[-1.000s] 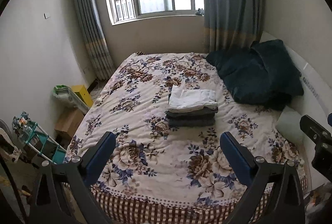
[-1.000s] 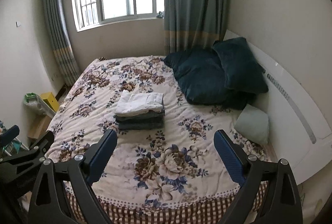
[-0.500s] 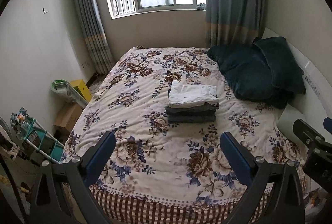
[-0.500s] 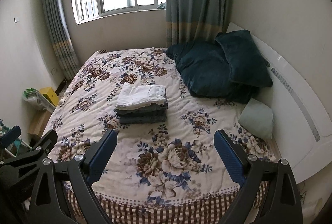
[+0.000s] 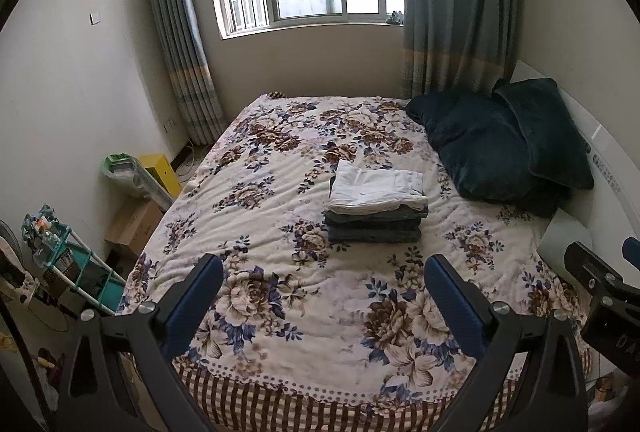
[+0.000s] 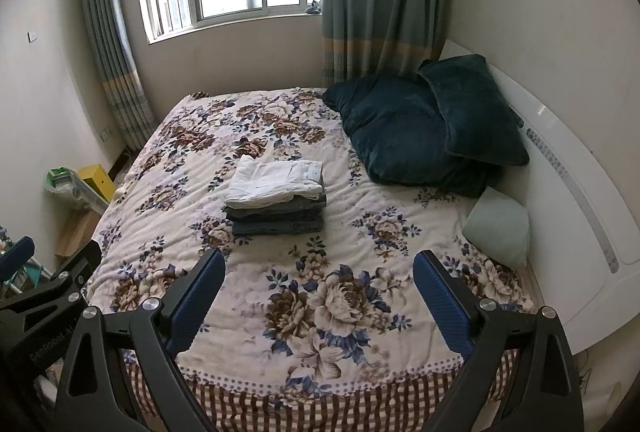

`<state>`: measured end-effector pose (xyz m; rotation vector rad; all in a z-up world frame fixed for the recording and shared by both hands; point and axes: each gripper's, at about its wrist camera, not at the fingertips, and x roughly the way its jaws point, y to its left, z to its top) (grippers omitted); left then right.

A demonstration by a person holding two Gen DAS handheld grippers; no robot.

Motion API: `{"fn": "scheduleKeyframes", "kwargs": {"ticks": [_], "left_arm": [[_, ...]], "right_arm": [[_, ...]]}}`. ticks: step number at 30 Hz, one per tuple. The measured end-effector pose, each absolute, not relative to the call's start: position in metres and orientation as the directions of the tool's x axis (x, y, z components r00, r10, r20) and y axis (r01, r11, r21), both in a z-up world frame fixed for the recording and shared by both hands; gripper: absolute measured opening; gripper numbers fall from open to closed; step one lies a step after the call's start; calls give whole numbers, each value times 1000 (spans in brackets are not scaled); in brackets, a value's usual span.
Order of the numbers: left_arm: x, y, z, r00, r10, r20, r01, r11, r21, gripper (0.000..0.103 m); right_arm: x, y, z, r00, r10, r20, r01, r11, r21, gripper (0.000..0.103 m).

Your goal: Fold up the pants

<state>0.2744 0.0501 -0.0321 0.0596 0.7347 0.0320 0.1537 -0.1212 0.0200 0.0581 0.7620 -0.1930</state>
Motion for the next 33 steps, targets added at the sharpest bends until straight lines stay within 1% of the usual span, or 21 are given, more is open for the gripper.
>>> {"fn": "scheduleKeyframes", "kwargs": {"ticks": [20, 33], "left_arm": [[278, 53, -28, 747, 52, -663, -12, 998, 64, 103], [281, 52, -24, 751, 52, -658, -14, 998, 64, 103]], "right_arm": [[152, -114, 6, 707, -145, -692, 190, 982, -11, 97], [152, -112, 7, 708, -146, -691, 189, 982, -14, 97]]}}
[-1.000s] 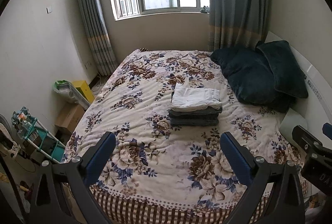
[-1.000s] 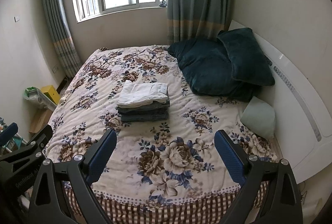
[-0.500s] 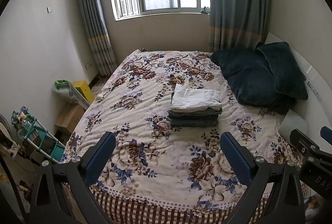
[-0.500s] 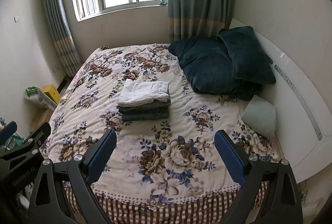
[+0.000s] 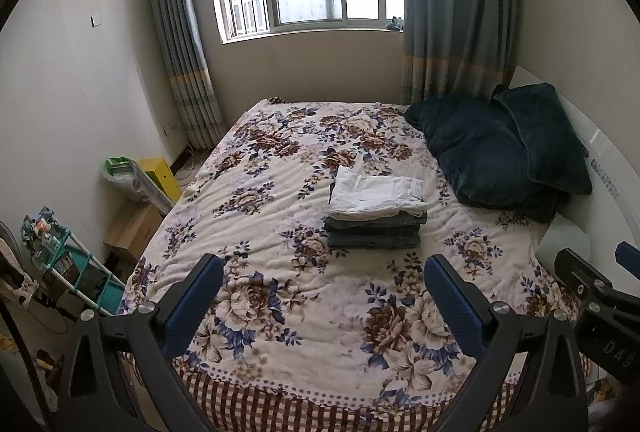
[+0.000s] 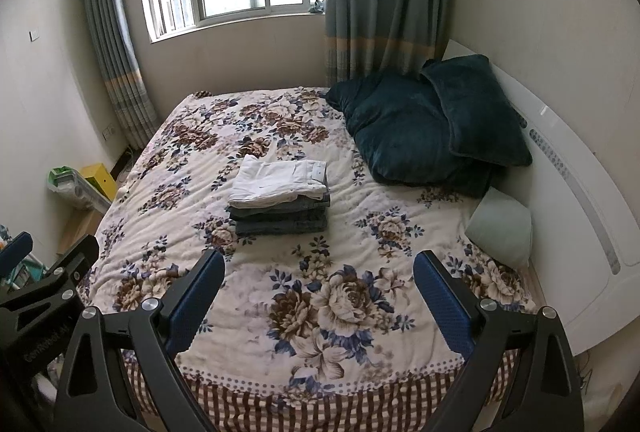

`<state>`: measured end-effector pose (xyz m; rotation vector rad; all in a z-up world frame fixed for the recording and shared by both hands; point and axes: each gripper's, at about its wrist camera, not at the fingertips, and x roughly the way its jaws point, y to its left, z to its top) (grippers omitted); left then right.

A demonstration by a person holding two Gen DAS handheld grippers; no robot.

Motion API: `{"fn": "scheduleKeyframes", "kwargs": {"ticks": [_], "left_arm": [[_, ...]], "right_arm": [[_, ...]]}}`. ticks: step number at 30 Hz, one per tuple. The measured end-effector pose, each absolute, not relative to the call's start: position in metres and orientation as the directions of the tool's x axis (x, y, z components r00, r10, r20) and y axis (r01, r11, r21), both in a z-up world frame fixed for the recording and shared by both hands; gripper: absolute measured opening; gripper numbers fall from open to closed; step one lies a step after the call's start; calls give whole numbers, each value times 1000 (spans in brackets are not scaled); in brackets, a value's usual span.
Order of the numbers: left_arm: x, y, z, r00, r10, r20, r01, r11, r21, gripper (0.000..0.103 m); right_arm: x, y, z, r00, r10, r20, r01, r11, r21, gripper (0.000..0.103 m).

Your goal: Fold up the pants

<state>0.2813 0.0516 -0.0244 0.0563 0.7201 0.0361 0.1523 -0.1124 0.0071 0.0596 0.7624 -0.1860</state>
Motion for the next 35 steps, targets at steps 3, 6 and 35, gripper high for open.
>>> {"fn": "scheduleKeyframes", "kwargs": {"ticks": [3, 6, 35], "left_arm": [[283, 50, -23, 754, 54, -655, -14, 998, 66, 103], [283, 49, -23, 755, 56, -653, -15, 998, 68, 103], [281, 39, -15, 773, 82, -630, -39, 996, 82, 103]], "right_arm": [[153, -113, 8, 707, -143, -693, 187, 982, -11, 98], [154, -113, 8, 708, -143, -692, 187, 982, -12, 98], [160, -117, 17, 708, -148, -691, 198, 980, -8, 101]]}}
